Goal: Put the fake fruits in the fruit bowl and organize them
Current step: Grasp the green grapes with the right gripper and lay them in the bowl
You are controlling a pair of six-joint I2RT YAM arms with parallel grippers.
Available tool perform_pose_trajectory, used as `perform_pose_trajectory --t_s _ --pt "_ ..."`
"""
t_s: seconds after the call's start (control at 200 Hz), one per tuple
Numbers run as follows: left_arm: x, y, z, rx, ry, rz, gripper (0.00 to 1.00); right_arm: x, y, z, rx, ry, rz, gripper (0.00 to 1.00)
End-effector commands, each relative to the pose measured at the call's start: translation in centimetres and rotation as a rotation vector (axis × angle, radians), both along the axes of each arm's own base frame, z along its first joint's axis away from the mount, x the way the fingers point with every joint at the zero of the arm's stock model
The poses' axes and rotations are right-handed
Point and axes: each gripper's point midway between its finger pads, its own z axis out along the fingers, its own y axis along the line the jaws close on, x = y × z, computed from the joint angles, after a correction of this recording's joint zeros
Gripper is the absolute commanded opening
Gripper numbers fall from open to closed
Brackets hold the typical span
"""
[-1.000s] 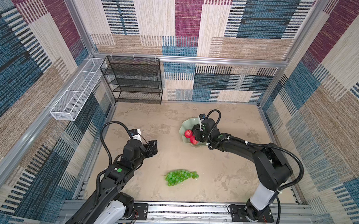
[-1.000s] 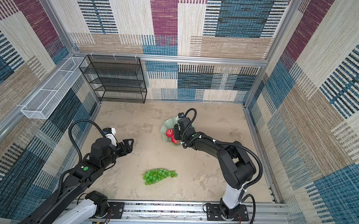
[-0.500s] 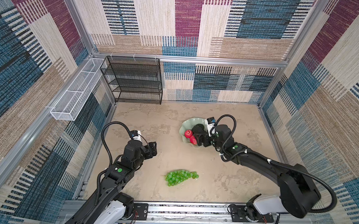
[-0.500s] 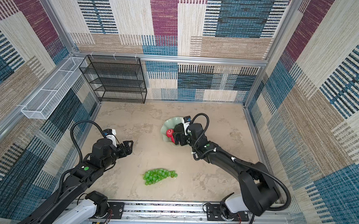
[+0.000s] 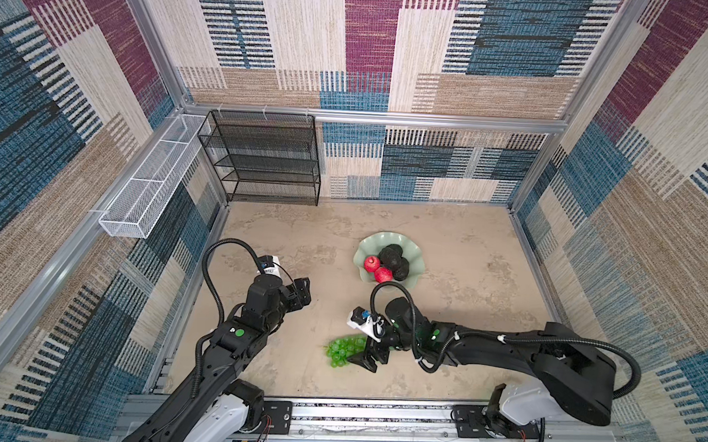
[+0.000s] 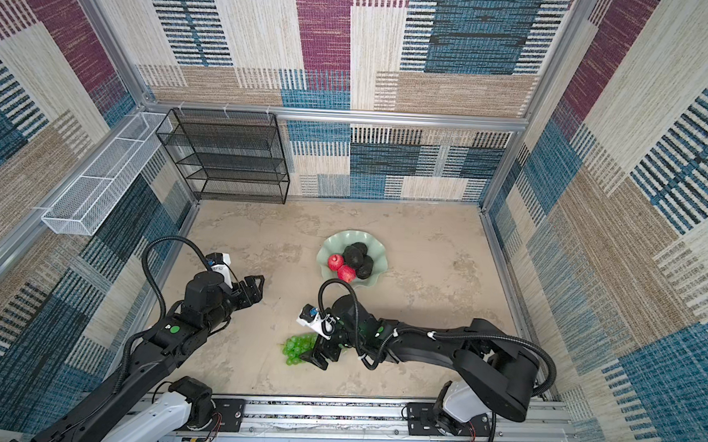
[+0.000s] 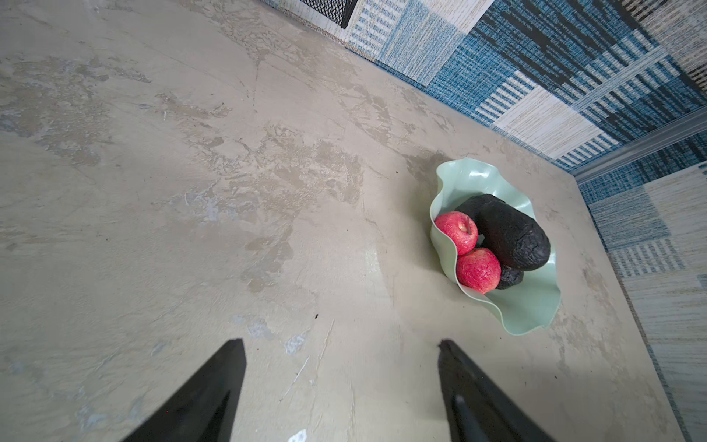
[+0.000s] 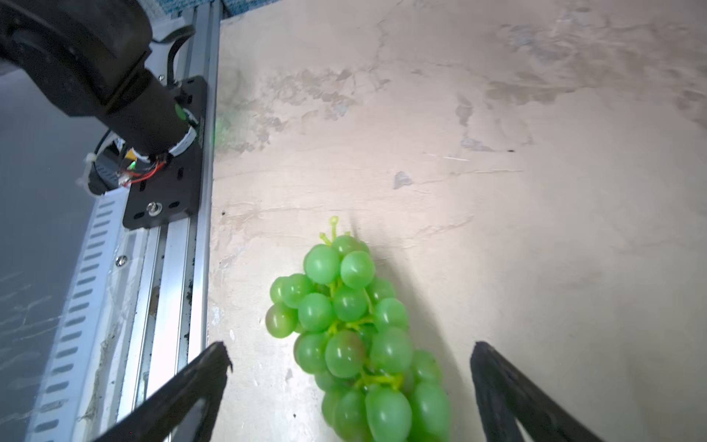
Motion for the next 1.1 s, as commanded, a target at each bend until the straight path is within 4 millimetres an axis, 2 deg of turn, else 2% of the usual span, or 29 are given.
perform_pose_trajectory --t_s 0.0,0.145,0.25,0.301,0.446,0.536,0.656,0.822,0.957,1.032,1.097 --pt "-0.1 0.6 0.5 0.010 -0.021 0.023 0.82 -0.1 1.1 -0.9 -0.017 -0.048 0.040 1.00" --pt "-0.5 1.1 0.5 0.012 -0.028 0.043 0.83 0.3 1.5 -3.1 -0.073 -0.023 0.012 0.98" --pt "-0.5 1.2 0.5 0.015 -0.028 0.046 0.83 0.7 1.5 -4.2 -0.089 -0.012 -0.016 0.92" --pt "-0.5 1.3 0.5 0.018 -0.026 0.046 0.83 1.1 1.4 -4.4 -0.088 -0.012 -0.045 0.86" --pt "-0.4 1.3 0.4 0.021 -0.023 0.047 0.83 1.7 1.2 -4.7 -0.069 0.002 -0.109 0.56" --pt "-0.4 1.4 0.3 0.023 -0.022 0.051 0.83 2.8 0.8 -4.2 -0.047 -0.012 -0.192 0.47" --pt "-0.4 1.4 0.0 0.025 -0.013 0.051 0.83 4.4 0.4 -1.2 0.057 -0.016 -0.269 0.42" --pt "-0.6 1.6 0.0 0.031 -0.011 0.056 0.83 7.5 -1.2 6.1 0.219 -0.047 -0.378 0.41" --pt "-0.6 1.8 0.1 0.031 -0.016 0.062 0.83 11.3 -3.5 11.4 0.258 -0.110 -0.489 0.41" --pt "-0.6 1.8 0.0 0.029 -0.018 0.064 0.83 14.1 -5.3 12.9 0.249 -0.128 -0.565 0.41" --pt "-0.6 1.8 0.0 0.029 -0.017 0.062 0.83 16.5 -6.6 13.4 0.238 -0.154 -0.622 0.41"
